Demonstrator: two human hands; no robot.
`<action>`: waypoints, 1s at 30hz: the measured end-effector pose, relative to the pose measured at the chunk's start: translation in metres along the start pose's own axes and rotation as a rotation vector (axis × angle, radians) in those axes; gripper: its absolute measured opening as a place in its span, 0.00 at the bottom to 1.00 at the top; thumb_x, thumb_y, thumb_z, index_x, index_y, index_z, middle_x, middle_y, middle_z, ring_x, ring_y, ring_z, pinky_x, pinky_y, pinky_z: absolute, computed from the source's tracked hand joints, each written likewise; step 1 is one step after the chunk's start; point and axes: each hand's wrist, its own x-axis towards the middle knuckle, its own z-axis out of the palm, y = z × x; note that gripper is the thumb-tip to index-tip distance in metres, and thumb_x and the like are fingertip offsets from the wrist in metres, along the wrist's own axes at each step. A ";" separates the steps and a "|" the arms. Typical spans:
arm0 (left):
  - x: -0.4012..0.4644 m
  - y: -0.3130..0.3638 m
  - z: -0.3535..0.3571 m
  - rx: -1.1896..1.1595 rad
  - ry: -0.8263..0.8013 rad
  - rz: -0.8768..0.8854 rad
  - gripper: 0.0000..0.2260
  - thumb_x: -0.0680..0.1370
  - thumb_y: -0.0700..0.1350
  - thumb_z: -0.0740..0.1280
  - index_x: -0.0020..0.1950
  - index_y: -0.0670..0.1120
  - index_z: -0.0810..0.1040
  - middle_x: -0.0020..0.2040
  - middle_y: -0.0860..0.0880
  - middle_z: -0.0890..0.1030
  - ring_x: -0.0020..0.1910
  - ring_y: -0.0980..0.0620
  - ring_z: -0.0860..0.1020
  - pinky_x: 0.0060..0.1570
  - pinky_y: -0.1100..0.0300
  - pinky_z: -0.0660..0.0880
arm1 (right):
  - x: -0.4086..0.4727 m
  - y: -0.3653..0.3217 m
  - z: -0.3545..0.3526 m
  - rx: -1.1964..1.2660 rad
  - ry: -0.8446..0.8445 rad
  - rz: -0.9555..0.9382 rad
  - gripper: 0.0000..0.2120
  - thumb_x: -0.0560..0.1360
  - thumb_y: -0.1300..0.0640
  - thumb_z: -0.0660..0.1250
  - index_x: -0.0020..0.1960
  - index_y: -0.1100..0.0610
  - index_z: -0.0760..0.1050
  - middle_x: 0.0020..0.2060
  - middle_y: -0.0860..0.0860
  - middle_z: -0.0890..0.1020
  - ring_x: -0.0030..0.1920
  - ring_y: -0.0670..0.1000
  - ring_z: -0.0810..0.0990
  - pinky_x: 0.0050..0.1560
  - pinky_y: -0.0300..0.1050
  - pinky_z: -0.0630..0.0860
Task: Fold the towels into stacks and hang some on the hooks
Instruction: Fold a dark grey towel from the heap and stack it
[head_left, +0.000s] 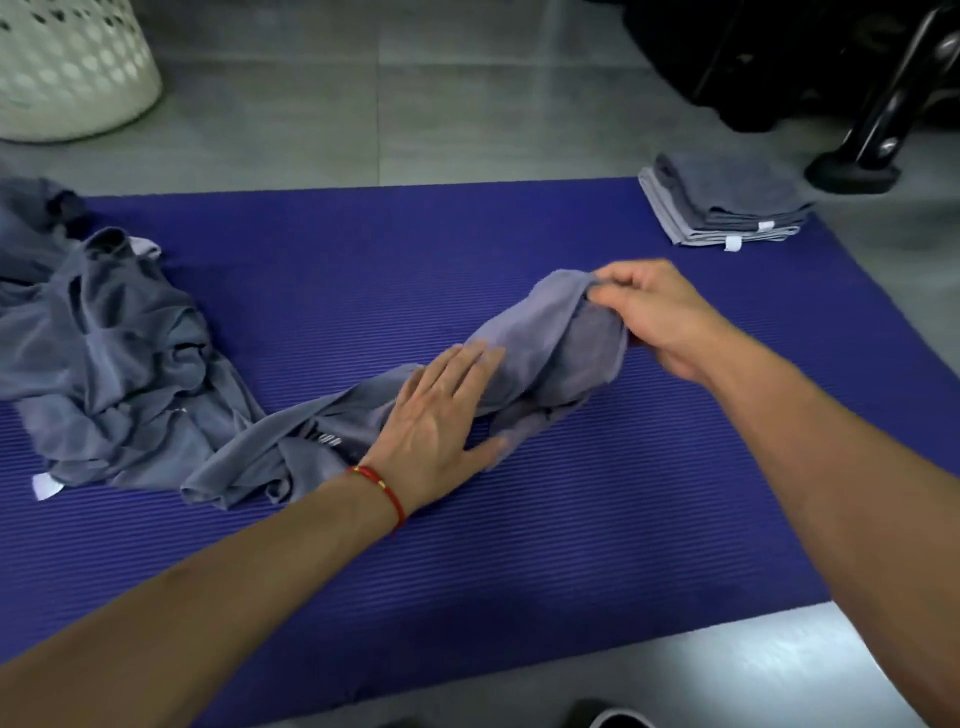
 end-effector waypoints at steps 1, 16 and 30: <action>0.013 0.006 0.000 -0.067 0.000 -0.010 0.41 0.73 0.66 0.63 0.82 0.52 0.53 0.81 0.49 0.59 0.80 0.45 0.58 0.76 0.42 0.61 | -0.001 -0.014 -0.002 -0.025 -0.025 -0.031 0.06 0.80 0.62 0.68 0.47 0.56 0.83 0.42 0.54 0.86 0.40 0.45 0.83 0.41 0.42 0.79; -0.013 -0.002 0.045 -0.224 0.088 -0.112 0.20 0.78 0.47 0.71 0.69 0.48 0.75 0.65 0.50 0.77 0.66 0.49 0.73 0.64 0.54 0.73 | -0.003 0.077 0.001 0.168 -0.034 0.220 0.37 0.74 0.81 0.60 0.77 0.53 0.67 0.68 0.49 0.77 0.63 0.49 0.80 0.49 0.40 0.81; -0.001 0.006 0.041 -0.332 0.015 -0.248 0.25 0.78 0.54 0.70 0.73 0.52 0.70 0.68 0.56 0.75 0.69 0.57 0.69 0.68 0.63 0.66 | -0.002 0.031 0.013 -0.668 0.143 -0.541 0.09 0.80 0.49 0.64 0.48 0.54 0.78 0.46 0.49 0.82 0.50 0.53 0.79 0.55 0.54 0.75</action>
